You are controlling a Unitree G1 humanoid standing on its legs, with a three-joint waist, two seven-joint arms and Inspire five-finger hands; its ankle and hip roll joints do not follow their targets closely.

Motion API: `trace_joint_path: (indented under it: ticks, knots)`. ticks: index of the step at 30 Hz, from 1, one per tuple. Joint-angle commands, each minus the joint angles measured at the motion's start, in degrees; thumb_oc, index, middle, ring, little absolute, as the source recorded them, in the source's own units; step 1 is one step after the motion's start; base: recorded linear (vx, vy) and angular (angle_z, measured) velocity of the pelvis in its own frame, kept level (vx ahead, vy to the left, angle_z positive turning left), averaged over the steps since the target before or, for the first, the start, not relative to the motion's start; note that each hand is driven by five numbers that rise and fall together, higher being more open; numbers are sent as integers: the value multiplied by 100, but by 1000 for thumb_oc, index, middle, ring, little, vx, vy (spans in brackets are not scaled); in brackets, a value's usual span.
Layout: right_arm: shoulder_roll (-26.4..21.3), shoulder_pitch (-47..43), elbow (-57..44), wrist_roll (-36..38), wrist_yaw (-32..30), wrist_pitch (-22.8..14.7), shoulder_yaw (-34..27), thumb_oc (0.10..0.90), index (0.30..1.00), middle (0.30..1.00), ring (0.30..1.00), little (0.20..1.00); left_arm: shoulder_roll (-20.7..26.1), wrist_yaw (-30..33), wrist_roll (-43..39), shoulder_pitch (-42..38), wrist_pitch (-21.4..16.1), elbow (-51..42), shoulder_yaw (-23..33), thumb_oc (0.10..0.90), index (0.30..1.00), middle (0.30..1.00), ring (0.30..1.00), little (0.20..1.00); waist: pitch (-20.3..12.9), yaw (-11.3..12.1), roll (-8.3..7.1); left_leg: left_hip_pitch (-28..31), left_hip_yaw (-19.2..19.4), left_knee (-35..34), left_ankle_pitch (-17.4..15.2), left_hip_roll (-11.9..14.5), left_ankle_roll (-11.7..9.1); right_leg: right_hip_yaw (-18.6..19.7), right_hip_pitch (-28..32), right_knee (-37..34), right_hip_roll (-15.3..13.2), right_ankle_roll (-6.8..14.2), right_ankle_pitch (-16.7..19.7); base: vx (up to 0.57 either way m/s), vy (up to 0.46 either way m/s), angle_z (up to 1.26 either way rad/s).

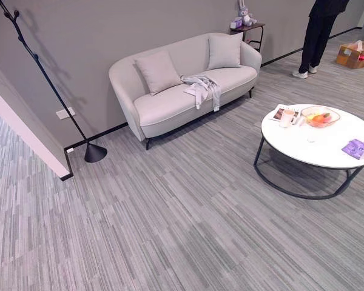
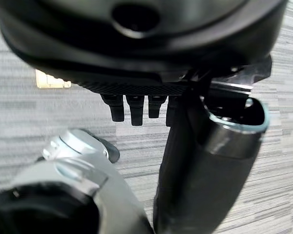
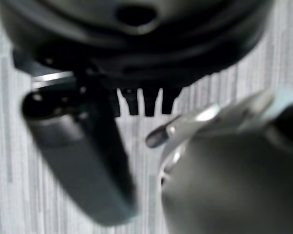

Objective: Hang the clothes on the sofa on the clothes rack.

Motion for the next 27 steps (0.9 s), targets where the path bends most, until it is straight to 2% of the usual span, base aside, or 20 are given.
trace_joint_path:
  ticks: [1, 14, 27]
  knots:
    - [94, -226, 303, 19, 20, -73, -138, 800, 900, 900, 900, 900, 91, -14, -82, -127, -142, 339, 189, 800, 900, 900, 900, 900, -103, -14, -369, -155, -111, -959, 469, -425, 159, -61, 232, -221, -249, 586, -424, -1, -6, -4]
    - [190, -336, 39, -82, 36, -162, 222, 800, 900, 900, 900, 900, 11, -176, 99, -167, -165, 207, -227, 800, 900, 900, 900, 900, -134, -83, -417, -100, -58, -973, 414, -392, 175, 47, 228, -221, -249, 595, -398, -2, -7, -4]
    - [353, -291, -243, -74, 90, -211, 457, 800, 900, 900, 900, 900, 107, -89, 218, -198, -214, 232, -230, 800, 900, 900, 900, 900, -173, -168, -512, -51, 24, -970, 346, -384, 183, 149, 241, -221, -242, 608, -385, -7, 0, -5]
